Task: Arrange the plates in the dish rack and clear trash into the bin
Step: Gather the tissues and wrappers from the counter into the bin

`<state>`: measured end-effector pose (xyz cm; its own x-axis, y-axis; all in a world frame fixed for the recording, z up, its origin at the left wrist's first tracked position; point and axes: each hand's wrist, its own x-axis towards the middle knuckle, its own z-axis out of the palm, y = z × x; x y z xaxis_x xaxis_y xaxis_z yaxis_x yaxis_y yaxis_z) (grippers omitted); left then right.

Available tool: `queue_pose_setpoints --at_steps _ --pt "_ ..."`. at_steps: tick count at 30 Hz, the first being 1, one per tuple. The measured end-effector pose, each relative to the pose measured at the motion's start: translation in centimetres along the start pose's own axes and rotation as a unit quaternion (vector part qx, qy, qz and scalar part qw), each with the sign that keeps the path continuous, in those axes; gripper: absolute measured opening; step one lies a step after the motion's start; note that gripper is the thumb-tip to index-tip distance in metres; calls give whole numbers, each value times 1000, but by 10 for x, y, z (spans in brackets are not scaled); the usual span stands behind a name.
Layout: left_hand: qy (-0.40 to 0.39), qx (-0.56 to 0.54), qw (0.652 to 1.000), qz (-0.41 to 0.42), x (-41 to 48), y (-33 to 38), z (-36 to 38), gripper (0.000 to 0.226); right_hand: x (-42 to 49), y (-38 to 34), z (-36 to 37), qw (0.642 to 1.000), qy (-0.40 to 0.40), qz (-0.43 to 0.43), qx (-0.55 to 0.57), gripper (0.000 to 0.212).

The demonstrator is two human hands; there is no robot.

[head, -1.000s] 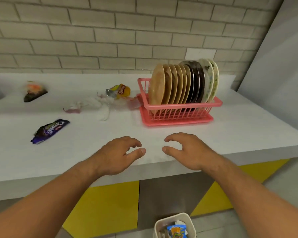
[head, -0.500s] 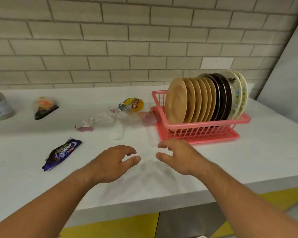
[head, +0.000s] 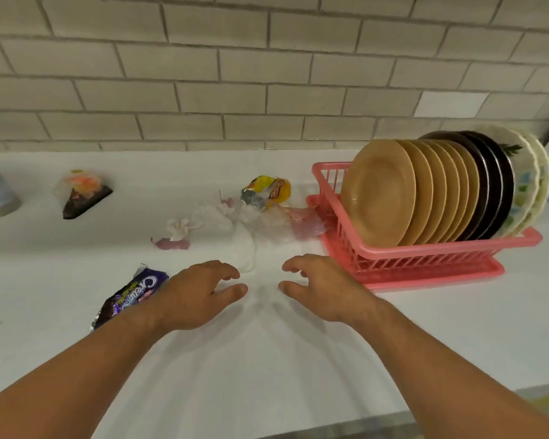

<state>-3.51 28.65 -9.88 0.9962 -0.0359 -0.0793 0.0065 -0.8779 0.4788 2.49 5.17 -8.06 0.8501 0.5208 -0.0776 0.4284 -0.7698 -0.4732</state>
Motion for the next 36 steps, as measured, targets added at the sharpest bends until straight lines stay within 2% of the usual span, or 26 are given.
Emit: queue_pose_setpoints --at_steps 5,9,13,16,19,23,27,32,36 --pt "-3 123 992 5 -3 -55 -31 40 20 -30 31 999 8 38 18 43" --pt "-3 156 988 6 -9 -101 -54 41 39 -61 48 999 17 48 20 42" --pt "-59 136 989 31 -15 -137 -46 57 52 -81 64 998 16 63 14 44" --pt "-17 113 991 64 -11 -154 -37 60 56 -89 71 997 11 77 -1 45" --pt "43 126 985 106 -1 -162 -30 64 57 -91 73 996 21 87 -23 46" --pt "105 156 973 132 15 -161 -27 19 56 -88 76 993 28 98 -58 44" --pt "48 155 981 111 26 -144 -31 36 67 -81 78 993 35 91 -70 44" --pt "59 43 994 85 40 -120 -28 42 88 -75 81 992 24 97 -77 50" --pt "72 15 995 69 43 -99 -36 34 95 -69 87 981 5 101 -167 47"
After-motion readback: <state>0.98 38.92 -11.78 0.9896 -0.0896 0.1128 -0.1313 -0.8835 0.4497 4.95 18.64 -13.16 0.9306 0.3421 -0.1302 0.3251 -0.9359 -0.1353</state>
